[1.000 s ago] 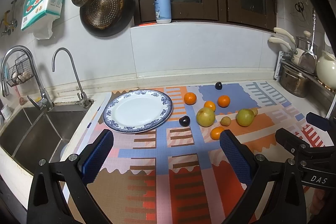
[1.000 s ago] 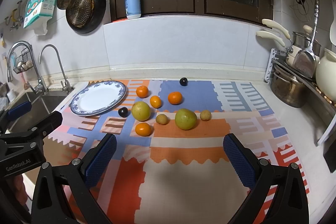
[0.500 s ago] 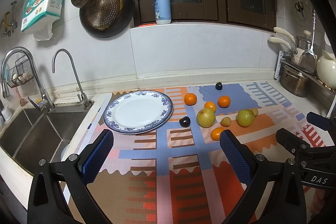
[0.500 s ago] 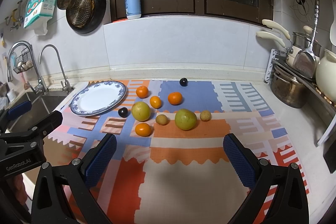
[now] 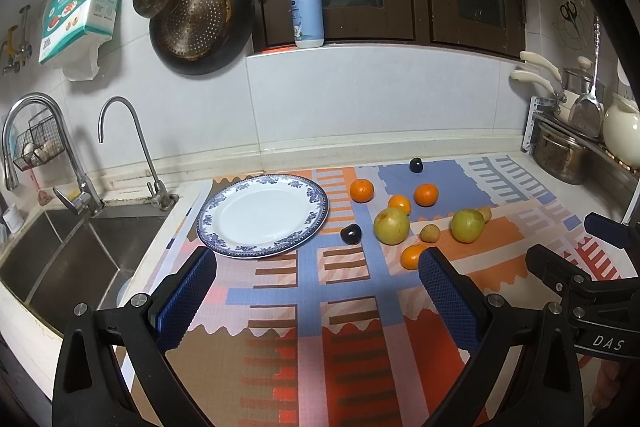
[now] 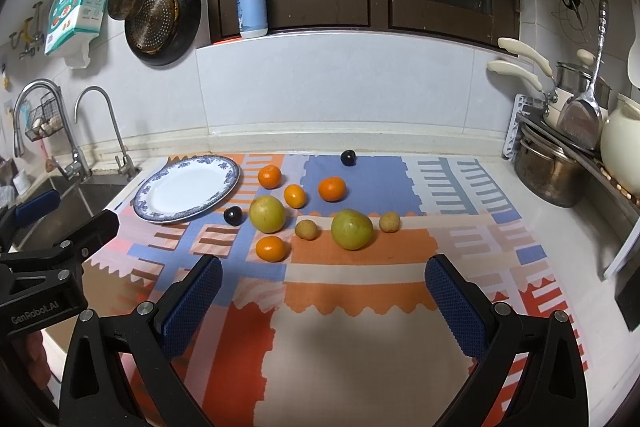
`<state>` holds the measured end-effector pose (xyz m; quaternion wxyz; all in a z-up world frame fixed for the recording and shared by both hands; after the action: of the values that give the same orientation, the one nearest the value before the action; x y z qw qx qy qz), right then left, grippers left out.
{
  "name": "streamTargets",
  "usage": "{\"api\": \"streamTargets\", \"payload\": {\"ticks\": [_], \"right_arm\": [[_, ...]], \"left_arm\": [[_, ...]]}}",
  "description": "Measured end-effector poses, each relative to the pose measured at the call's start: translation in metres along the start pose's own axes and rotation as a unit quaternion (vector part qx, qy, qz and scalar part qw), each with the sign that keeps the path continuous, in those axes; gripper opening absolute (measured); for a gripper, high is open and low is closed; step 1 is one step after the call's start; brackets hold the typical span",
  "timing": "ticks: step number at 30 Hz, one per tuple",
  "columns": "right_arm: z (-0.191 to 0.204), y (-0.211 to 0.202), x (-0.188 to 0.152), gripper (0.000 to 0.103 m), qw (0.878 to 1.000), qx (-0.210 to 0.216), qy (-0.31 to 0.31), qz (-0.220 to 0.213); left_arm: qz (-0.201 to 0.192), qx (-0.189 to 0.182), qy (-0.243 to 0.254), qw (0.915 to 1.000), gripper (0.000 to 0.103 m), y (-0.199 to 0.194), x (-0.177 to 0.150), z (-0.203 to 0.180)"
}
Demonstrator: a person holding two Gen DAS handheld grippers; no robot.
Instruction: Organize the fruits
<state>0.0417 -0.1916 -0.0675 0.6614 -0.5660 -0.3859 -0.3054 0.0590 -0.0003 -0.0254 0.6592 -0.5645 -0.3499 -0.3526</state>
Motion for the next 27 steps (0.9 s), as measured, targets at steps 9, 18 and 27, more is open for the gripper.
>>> {"api": "streamTargets", "payload": {"ticks": [9, 18, 27], "right_arm": [[0.0, 0.0, -0.001, 0.102, 1.0, 0.0, 0.001, 0.0], [-0.001, 0.002, -0.001, 0.102, 1.0, 0.001, 0.0, 0.003], [-0.005, 0.012, -0.005, 0.102, 1.0, 0.009, -0.001, 0.008]], "left_arm": [[-0.001, -0.001, 0.001, 1.0, 0.103, 0.0, 0.0, -0.001], [0.0, -0.003, 0.003, 1.0, 0.103, 0.001, -0.003, -0.005], [-0.006, -0.009, 0.024, 0.9997, 0.103, 0.01, -0.001, -0.015]]}}
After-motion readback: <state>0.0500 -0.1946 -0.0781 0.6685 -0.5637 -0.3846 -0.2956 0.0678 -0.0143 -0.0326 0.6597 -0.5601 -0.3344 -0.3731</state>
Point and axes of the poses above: each gripper's, at about its wrist camera, not at the fingertips, and y roughly the way its jaws point, z to its left, x to its top, the point moved 7 cm from there along y, roughly the way its jaws point, and after that the axes turned 6 degrees about x, right-handed, at the moved point
